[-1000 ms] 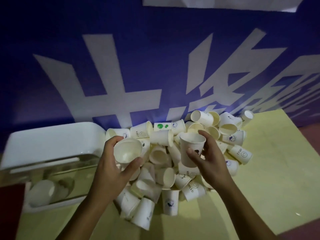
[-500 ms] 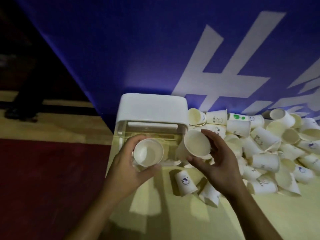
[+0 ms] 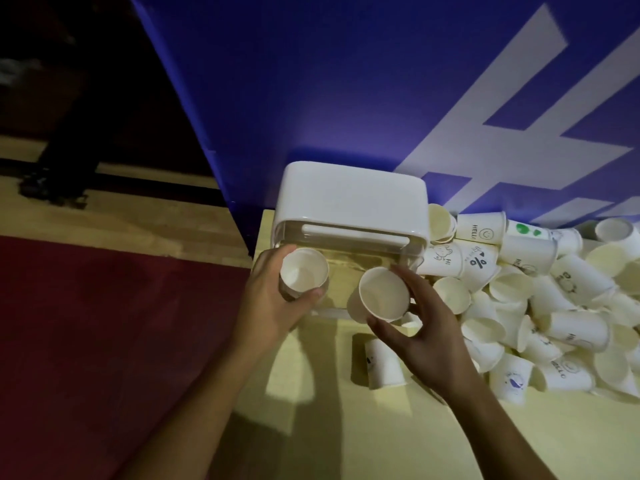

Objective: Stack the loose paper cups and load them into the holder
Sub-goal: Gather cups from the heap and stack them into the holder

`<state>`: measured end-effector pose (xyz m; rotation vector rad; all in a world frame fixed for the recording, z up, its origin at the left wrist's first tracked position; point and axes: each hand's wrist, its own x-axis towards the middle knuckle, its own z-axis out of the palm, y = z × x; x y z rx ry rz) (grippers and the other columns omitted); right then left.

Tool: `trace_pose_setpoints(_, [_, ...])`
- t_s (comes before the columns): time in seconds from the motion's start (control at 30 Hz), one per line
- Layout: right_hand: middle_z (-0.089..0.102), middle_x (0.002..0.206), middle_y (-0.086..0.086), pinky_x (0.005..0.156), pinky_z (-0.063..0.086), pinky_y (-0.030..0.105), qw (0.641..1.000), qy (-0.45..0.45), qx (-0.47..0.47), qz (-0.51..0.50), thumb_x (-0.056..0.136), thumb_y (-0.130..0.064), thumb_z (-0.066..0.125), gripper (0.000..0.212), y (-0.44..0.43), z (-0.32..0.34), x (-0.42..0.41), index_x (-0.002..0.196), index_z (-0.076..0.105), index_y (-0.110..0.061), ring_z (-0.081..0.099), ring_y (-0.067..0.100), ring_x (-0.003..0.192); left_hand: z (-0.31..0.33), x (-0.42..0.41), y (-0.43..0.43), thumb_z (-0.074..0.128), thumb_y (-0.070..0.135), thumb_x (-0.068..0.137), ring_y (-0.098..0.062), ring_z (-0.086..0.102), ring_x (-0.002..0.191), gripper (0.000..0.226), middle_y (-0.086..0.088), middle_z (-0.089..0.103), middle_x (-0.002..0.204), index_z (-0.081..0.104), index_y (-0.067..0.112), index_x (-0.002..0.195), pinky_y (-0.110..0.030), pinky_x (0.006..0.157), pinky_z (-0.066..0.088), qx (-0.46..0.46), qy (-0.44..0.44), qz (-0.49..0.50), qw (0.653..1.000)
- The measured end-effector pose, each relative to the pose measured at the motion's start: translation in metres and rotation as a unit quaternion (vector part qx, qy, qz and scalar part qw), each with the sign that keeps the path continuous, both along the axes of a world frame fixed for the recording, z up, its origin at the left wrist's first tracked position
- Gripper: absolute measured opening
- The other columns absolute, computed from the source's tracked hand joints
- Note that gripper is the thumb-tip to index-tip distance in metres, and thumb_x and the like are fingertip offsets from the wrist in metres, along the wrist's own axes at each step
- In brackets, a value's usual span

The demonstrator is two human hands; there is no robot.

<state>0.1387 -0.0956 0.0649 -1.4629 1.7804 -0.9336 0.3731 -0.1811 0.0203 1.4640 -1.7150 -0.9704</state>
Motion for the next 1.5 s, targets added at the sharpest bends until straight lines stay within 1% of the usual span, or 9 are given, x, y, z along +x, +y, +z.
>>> trace_pose_setpoints(0.13, [0.058, 0.137, -0.022, 0.090, 0.050, 0.011, 1.000, -0.022, 0.010, -0.004, 0.077, -0.024, 0.089, 0.075, 0.004, -0.009, -0.005, 0.143, 0.053, -0.028, 0.057, 0.000, 0.122, -0.011, -0.008, -0.003, 0.092, 0.035, 0.073, -0.011, 0.058, 0.115, 0.071, 0.004, 0.061, 0.130, 0.059, 0.021, 0.135, -0.006, 0.088, 0.040, -0.013, -0.017, -0.004, 1.000])
trace_pose_setpoints(0.37, [0.057, 0.136, -0.028, 0.092, 0.051, 0.015, 1.000, -0.016, 0.016, -0.016, 0.076, -0.027, 0.090, 0.075, 0.008, -0.017, -0.011, 0.142, 0.054, -0.031, 0.058, 0.002, 0.123, -0.027, -0.006, -0.006, 0.089, 0.042, 0.075, -0.003, 0.051, 0.120, 0.078, 0.008, 0.055, 0.141, 0.054, 0.021, 0.142, -0.019, 0.092, 0.045, 0.003, -0.068, -0.040, 0.997])
trace_pose_setpoints(0.5, [0.059, 0.133, -0.026, 0.089, 0.053, 0.014, 1.000, -0.011, 0.006, -0.019, 0.075, -0.027, 0.090, 0.076, 0.004, -0.018, -0.006, 0.138, 0.051, -0.041, 0.060, 0.000, 0.119, -0.043, -0.007, -0.007, 0.083, 0.042, 0.082, -0.011, 0.051, 0.128, 0.074, 0.006, 0.052, 0.146, 0.051, 0.020, 0.146, -0.022, 0.094, 0.040, 0.023, -0.103, -0.065, 0.992])
trace_pose_setpoints(0.73, [0.059, 0.129, -0.026, 0.090, 0.051, 0.012, 1.000, -0.008, -0.010, -0.022, 0.074, -0.021, 0.092, 0.075, -0.004, -0.019, 0.004, 0.137, 0.054, -0.033, 0.059, -0.005, 0.115, -0.054, -0.011, -0.008, 0.082, 0.043, 0.083, -0.016, 0.052, 0.133, 0.078, 0.006, 0.050, 0.151, 0.048, 0.021, 0.150, -0.023, 0.100, 0.042, 0.055, -0.124, -0.046, 0.990])
trace_pose_setpoints(0.83, [0.057, 0.129, -0.031, 0.091, 0.050, 0.012, 1.000, -0.003, -0.028, -0.014, 0.074, -0.024, 0.092, 0.075, -0.010, -0.016, 0.011, 0.135, 0.052, -0.036, 0.057, -0.005, 0.117, -0.054, -0.010, -0.009, 0.083, 0.046, 0.082, -0.016, 0.052, 0.133, 0.083, 0.006, 0.049, 0.152, 0.045, 0.024, 0.153, -0.028, 0.101, 0.045, 0.077, -0.117, -0.046, 0.989])
trace_pose_setpoints(1.0, [0.061, 0.134, -0.012, 0.095, 0.051, 0.020, 0.998, -0.003, -0.067, 0.004, 0.075, -0.026, 0.092, 0.076, -0.022, -0.015, 0.030, 0.140, 0.053, -0.019, 0.059, 0.010, 0.124, -0.047, -0.001, -0.008, 0.085, 0.040, 0.080, -0.018, 0.052, 0.133, 0.091, -0.001, 0.051, 0.150, 0.041, 0.016, 0.155, -0.034, 0.105, 0.047, 0.096, -0.072, -0.044, 0.992])
trace_pose_setpoints(1.17, [0.059, 0.137, -0.010, 0.098, 0.054, 0.038, 0.996, 0.001, -0.091, 0.024, 0.078, -0.037, 0.088, 0.075, -0.035, -0.024, 0.056, 0.142, 0.052, -0.020, 0.057, 0.011, 0.127, -0.041, 0.016, -0.001, 0.069, 0.013, 0.095, -0.011, 0.056, 0.132, 0.057, 0.005, 0.058, 0.145, 0.051, 0.021, 0.149, -0.045, 0.110, 0.049, 0.108, 0.036, 0.008, 0.994])
trace_pose_setpoints(1.4, [0.059, 0.135, -0.015, 0.097, 0.047, 0.016, 0.996, 0.038, -0.072, 0.031, 0.078, -0.040, 0.089, 0.075, -0.049, -0.042, 0.074, 0.142, 0.052, -0.024, 0.054, -0.004, 0.121, -0.024, 0.011, -0.002, 0.053, 0.022, 0.107, 0.007, 0.061, 0.118, 0.034, 0.017, 0.067, 0.127, 0.060, 0.026, 0.139, -0.015, 0.098, 0.049, 0.120, 0.116, 0.042, 0.985])
trace_pose_setpoints(1.5, [0.060, 0.135, -0.013, 0.096, 0.044, 0.010, 0.996, 0.040, -0.072, 0.020, 0.078, -0.034, 0.090, 0.076, -0.054, -0.049, 0.076, 0.142, 0.052, -0.022, 0.054, -0.005, 0.119, -0.021, 0.005, -0.005, 0.049, 0.020, 0.108, 0.007, 0.063, 0.114, 0.027, 0.024, 0.070, 0.117, 0.066, 0.032, 0.126, -0.013, 0.094, 0.049, 0.115, 0.132, 0.040, 0.984])
